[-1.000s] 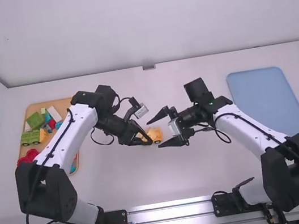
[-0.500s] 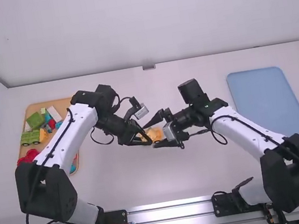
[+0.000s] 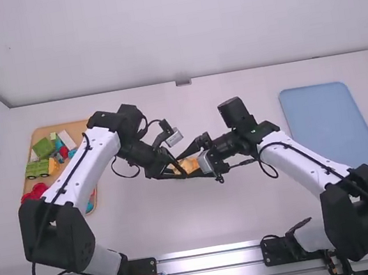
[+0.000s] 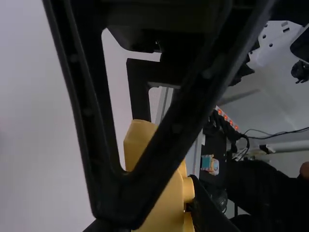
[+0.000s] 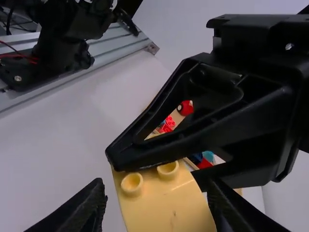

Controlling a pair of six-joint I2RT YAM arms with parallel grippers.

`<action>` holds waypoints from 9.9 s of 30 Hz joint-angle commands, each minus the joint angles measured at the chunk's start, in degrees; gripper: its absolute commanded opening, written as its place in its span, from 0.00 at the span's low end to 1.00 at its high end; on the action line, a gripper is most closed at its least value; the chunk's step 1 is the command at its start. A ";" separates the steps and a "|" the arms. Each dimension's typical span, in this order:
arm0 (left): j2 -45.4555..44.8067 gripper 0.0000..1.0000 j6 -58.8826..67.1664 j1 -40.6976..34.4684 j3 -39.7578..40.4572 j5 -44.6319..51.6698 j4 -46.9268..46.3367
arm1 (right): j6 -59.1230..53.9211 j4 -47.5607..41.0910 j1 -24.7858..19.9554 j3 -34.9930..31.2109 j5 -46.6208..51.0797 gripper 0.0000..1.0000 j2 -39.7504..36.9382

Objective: Assemble lego blocks to make yellow taxi

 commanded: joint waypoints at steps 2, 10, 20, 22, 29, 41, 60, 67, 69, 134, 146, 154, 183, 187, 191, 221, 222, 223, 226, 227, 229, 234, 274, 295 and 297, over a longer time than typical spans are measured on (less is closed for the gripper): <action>-0.48 0.02 2.84 -0.52 0.31 3.50 -0.87 | 0.13 -0.27 0.20 -0.33 -0.03 0.53 -0.91; -0.48 0.02 2.16 -0.52 -0.07 3.08 0.09 | -1.64 -0.36 0.20 -0.33 -0.79 0.53 -0.94; -0.48 0.02 -2.93 -0.52 -2.05 1.53 4.55 | -3.10 -0.34 -0.24 -0.33 -2.89 0.50 -0.94; -0.48 0.02 -2.54 -0.39 -2.03 1.92 4.28 | -3.13 -0.38 -0.24 -0.33 -2.85 0.48 -0.94; -0.48 0.02 -2.43 -0.35 -1.86 2.16 3.69 | -3.28 -0.56 -0.24 -0.33 -1.56 0.40 -0.91; -0.48 0.02 2.12 -0.31 -1.81 3.72 0.92 | -3.17 -0.49 -0.24 -0.33 -1.38 0.32 -0.91; -0.48 0.52 -0.22 -0.74 -1.84 4.13 2.84 | -3.08 -0.47 -0.70 -0.33 -1.36 0.28 -0.94; -0.48 0.99 -0.35 -0.74 -1.44 1.88 3.21 | 2.86 2.44 -1.44 -0.33 -0.29 0.28 -0.94; -0.50 1.00 -1.99 -0.74 -1.07 -0.35 4.72 | 7.80 4.93 -1.66 -0.33 0.32 0.28 -0.94; -25.09 0.99 -47.91 2.21 -26.38 -52.33 53.64 | 106.73 55.75 0.70 -39.98 79.66 0.00 -3.08; -24.98 0.99 -47.84 2.27 -26.38 -52.26 53.48 | 107.54 56.27 0.31 -41.62 79.73 0.00 -1.46; -24.98 0.99 -47.84 2.25 -26.38 -52.22 53.40 | 108.34 60.69 0.24 -41.44 79.42 0.00 4.64; -24.98 0.99 -47.87 2.21 -26.38 -51.84 53.31 | 108.24 61.21 0.17 -40.83 79.23 0.25 7.83; -24.98 0.99 -47.87 2.21 -26.38 -51.84 53.24 | 108.24 61.21 0.17 -40.85 79.25 0.38 7.83; -24.98 0.99 -47.82 2.27 -26.38 -51.82 53.24 | 108.24 61.19 0.17 -40.81 79.29 0.51 7.83; -24.98 0.99 -44.39 2.25 -26.38 -52.26 53.18 | 102.84 7.99 -4.24 -12.59 67.49 0.99 0.18; -24.98 0.99 -44.39 2.25 -26.38 -52.28 53.02 | 102.84 5.06 -5.27 -10.62 66.40 0.99 1.40; -24.98 0.99 -44.39 2.25 -26.38 -52.28 53.02 | 102.84 5.06 -5.27 -10.62 66.40 0.99 1.40; -24.98 0.99 -44.39 2.25 -26.38 -52.28 52.87 | 103.03 -0.23 -5.84 -7.10 66.13 1.00 4.66; -24.98 0.99 -44.41 2.25 -26.38 -52.26 52.87 | 103.08 -1.96 -5.64 -6.14 66.11 1.00 5.71; -24.98 0.99 -44.41 2.25 -26.38 -52.28 52.89 | 103.10 -5.39 -5.05 -4.42 66.03 0.98 7.74; -24.98 0.99 -44.39 2.27 -26.38 -52.30 52.87 | 106.03 -10.66 -3.52 -1.36 67.88 0.94 12.70; -24.98 0.99 -44.41 2.21 -26.38 -52.26 51.49 | 103.41 -9.21 -4.02 -3.39 68.30 0.55 16.38; -24.98 0.99 -44.39 2.21 -26.38 -52.26 50.84 | 99.01 -6.35 -3.93 -4.50 67.99 0.34 16.46; -24.98 0.99 -44.39 2.21 -26.38 -52.28 50.84 | 97.20 -5.83 -3.93 -4.50 67.45 0.34 16.46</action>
